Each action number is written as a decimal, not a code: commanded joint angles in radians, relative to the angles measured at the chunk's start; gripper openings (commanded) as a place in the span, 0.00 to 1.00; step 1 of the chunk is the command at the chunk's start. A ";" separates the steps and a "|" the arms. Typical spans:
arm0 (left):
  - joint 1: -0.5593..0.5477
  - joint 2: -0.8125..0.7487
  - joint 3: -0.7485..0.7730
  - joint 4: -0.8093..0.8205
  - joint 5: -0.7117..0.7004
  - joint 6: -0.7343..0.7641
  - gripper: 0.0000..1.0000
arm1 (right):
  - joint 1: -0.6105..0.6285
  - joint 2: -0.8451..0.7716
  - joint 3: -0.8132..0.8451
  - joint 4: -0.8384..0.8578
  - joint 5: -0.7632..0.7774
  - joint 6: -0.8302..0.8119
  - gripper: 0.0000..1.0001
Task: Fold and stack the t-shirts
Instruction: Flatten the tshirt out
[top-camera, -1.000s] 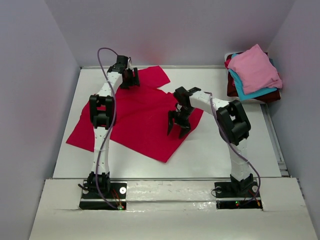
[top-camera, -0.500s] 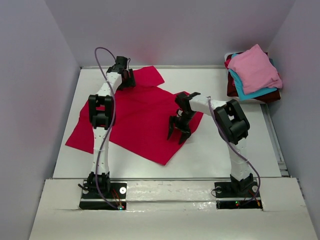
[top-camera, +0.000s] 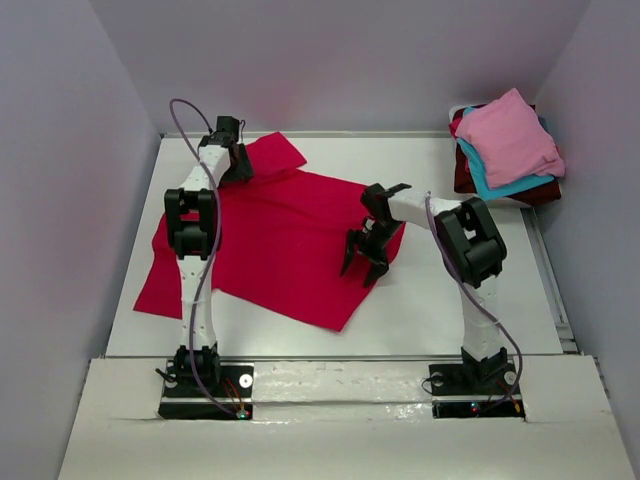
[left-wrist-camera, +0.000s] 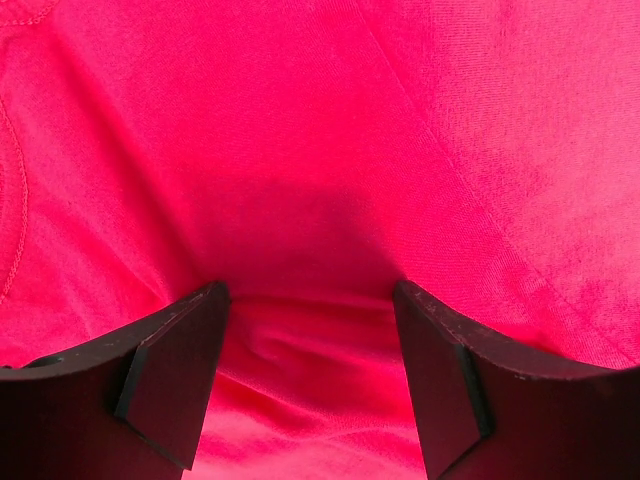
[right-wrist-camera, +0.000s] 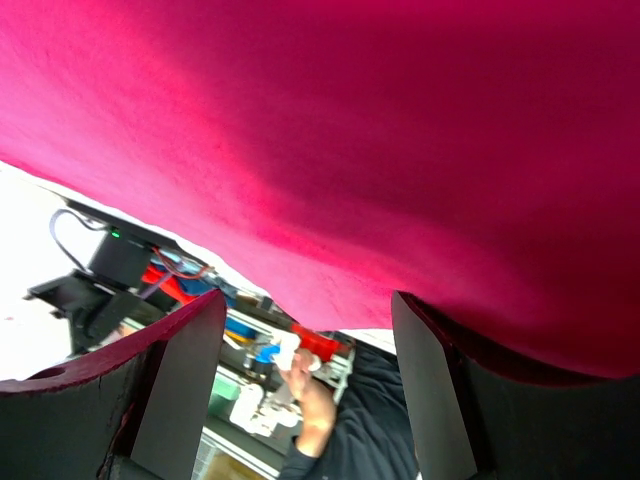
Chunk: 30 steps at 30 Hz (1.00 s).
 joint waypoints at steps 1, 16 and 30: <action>0.009 -0.044 -0.063 -0.116 -0.029 -0.037 0.79 | -0.087 -0.005 -0.001 0.021 0.090 -0.016 0.74; 0.009 -0.236 -0.351 -0.036 0.019 -0.120 0.76 | -0.231 0.211 0.441 -0.149 0.168 -0.051 0.74; 0.009 -0.418 -0.559 0.029 0.082 -0.198 0.76 | -0.357 0.299 0.611 -0.209 0.214 -0.065 0.75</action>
